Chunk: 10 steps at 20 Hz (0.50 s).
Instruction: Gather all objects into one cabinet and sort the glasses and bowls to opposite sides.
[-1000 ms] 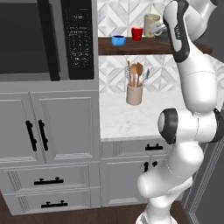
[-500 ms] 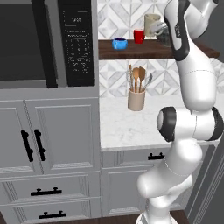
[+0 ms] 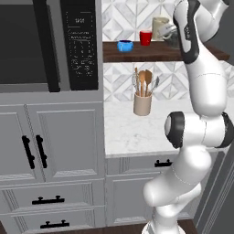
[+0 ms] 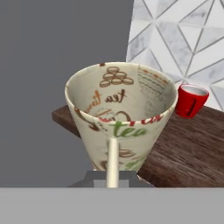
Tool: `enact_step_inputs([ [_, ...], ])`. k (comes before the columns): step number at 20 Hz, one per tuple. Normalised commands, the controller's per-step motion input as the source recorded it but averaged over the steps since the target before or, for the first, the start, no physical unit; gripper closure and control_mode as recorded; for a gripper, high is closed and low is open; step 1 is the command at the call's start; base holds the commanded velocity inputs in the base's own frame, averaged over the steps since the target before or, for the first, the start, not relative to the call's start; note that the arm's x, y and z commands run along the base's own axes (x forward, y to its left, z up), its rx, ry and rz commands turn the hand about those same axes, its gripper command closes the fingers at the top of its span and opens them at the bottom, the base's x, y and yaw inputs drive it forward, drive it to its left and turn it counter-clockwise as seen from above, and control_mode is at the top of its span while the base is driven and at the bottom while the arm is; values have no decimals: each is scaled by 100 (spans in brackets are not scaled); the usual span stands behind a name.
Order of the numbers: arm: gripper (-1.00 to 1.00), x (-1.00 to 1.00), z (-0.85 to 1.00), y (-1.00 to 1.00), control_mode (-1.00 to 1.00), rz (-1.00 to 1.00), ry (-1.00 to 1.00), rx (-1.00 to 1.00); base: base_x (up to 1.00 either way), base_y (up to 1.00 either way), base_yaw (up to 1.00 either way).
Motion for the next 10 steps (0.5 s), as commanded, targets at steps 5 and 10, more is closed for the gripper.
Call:
enact_step_inputs([
  [5,100,0,-57,-34,-100,0,0,1,0,0,0],
  [10,100,4,-45,-12,-100,0,0,0,0,0,0],
])
